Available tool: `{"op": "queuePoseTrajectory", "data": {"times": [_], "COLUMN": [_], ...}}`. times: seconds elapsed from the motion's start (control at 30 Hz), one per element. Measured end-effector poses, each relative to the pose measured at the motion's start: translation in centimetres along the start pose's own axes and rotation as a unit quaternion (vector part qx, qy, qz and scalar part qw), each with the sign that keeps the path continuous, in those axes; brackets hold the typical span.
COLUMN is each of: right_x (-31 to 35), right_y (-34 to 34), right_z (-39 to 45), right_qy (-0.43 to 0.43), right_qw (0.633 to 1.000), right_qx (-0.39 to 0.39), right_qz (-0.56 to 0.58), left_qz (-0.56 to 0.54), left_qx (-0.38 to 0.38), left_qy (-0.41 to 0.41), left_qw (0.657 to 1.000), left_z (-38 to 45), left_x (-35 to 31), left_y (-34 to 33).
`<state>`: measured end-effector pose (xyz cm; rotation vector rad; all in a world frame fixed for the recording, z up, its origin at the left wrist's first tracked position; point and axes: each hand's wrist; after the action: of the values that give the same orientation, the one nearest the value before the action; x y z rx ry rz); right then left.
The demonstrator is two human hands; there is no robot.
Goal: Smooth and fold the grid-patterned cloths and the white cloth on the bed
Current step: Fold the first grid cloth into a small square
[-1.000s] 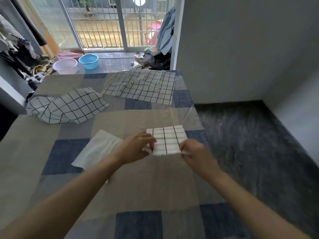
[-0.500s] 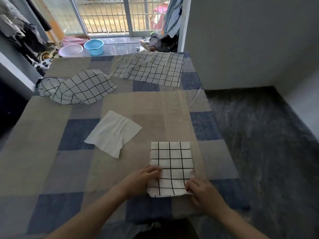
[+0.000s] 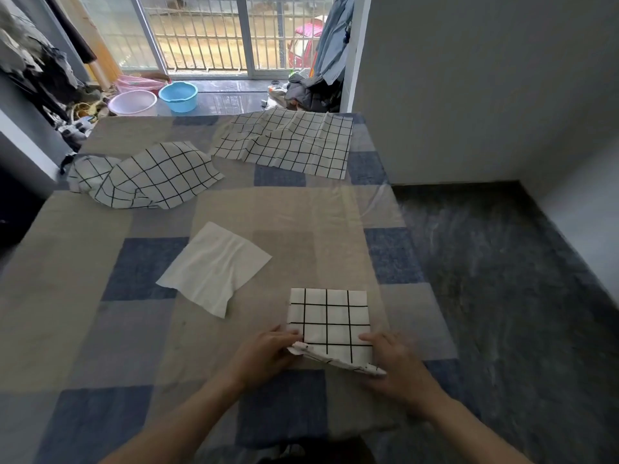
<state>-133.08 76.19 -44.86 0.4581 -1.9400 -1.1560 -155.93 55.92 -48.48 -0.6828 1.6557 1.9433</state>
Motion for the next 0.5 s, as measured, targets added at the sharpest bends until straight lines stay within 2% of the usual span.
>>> {"op": "queuePoseTrajectory", "data": {"times": [0.1,0.17,0.27,0.37,0.5], "right_x": [-0.3,0.0,0.1,0.2,0.8], "right_y": [0.1,0.6,1.1,1.2,1.0], "right_z": [0.6,0.6,1.0,2.3,4.5], "right_qy": [-0.029,-0.064,-0.158,-0.210,-0.245], "right_qw": [0.999,0.993,0.960,0.929,0.919], "right_qx": [0.030,0.038,0.046,0.013,-0.005], "right_qz": [0.028,0.092,0.228,0.305,0.309], "left_qz": [-0.018,-0.020,-0.004,-0.030,-0.048], "left_qx": [-0.003,-0.013,-0.037,-0.076,-0.083], "left_qy": [0.003,0.026,0.072,0.113,0.141], "left_qw": [1.000,0.999,0.997,0.990,0.985], "left_z": [0.0,0.0,0.1,0.6,1.8], "left_x": [-0.1,0.0,0.2,0.8,1.4], "left_y": [0.1,0.2,0.1,-0.1,0.0]}}
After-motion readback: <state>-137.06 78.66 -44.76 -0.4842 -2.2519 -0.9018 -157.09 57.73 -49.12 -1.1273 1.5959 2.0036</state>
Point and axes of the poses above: each hand's wrist, its own z-axis towards the middle knuckle, its own y-axis out of the back of the hand, x = y × z, and after that the axes turned 15 degrees about -y, right-handed
